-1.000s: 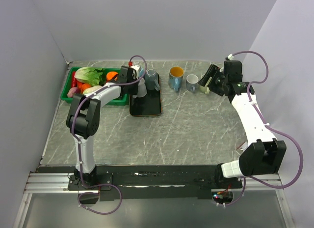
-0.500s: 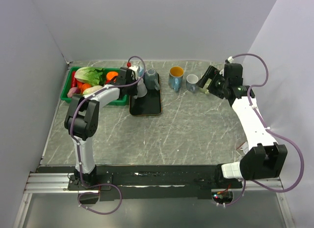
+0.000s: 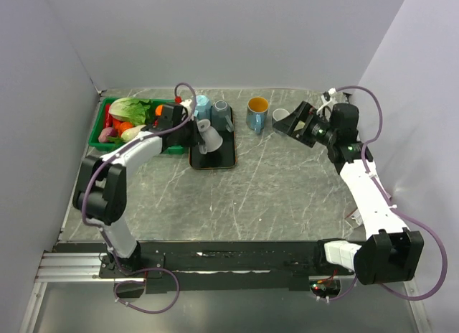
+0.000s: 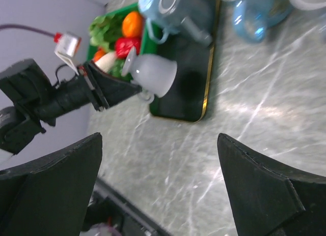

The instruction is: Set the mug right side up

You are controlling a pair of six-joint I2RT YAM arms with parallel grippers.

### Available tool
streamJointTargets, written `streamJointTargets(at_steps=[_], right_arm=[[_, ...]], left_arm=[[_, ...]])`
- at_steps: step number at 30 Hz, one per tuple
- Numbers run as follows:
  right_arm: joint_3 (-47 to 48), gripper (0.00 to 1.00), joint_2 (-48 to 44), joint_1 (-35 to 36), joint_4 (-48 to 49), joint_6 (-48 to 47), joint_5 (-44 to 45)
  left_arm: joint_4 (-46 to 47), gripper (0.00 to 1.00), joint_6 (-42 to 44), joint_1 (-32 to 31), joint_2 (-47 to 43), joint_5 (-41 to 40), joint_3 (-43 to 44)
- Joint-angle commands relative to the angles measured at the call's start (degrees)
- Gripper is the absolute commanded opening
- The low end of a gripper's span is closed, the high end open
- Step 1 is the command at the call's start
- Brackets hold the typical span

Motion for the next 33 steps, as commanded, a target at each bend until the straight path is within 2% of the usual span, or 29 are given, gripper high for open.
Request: streamJointTargets(at_steps=[1, 4, 5, 6, 7, 9, 11, 12, 21, 28, 33], right_arm=[[-3.48, 0.99, -3.51, 0.23, 9.63, 5.68, -5.95], [-4.97, 0.99, -4.83, 0.23, 12.53, 7.0, -7.0], [-5.67, 0.98, -5.1, 0.31, 13.93, 7.7, -7.62], [-6.2, 0.98, -5.36, 0.4, 15.34, 9.36, -9.1], [-6.99, 0.97, -5.62, 0.75, 19.01, 10.16, -9.81], [-7.0, 0.94, -5.71, 2.24, 20.97, 10.87, -10.43], [-6.12, 0.94, -5.97, 5.04, 22.03, 10.17, -9.56], [-5.77, 0.94, -5.89, 6.28, 22.64, 9.38, -9.29], [-0.5, 0.94, -1.95, 17.71, 28.79, 10.16, -4.64], [4.5, 0.93, 1.84, 18.24, 34.68, 14.12, -3.93], [4.34, 0.86, 3.78, 18.33, 40.65, 18.69, -4.81]], left_arm=[[6.57, 0.01, -8.15, -0.18, -9.43, 9.96, 0.9], [11.75, 0.01, -15.35, -0.18, -12.76, 16.03, -0.24], [16.9, 0.01, -17.55, -0.18, -13.56, 18.57, -0.86], [19.65, 0.01, -23.05, -0.18, -15.04, 19.81, -2.17], [22.46, 0.01, -26.07, -0.18, -15.84, 20.87, -3.05], [32.35, 0.01, -34.83, -0.27, -17.68, 23.15, -5.5], [38.02, 0.01, -41.7, -0.62, -18.74, 23.08, -6.66], [42.31, 0.01, -43.22, -0.88, -19.53, 22.9, -7.19], [48.76, 0.01, -47.19, -4.93, -23.31, 18.68, -4.03], [52.19, 0.01, -49.12, -6.07, -25.08, 16.57, -3.32], [54.13, 0.01, -50.18, -6.34, -26.04, 14.82, -3.41]])
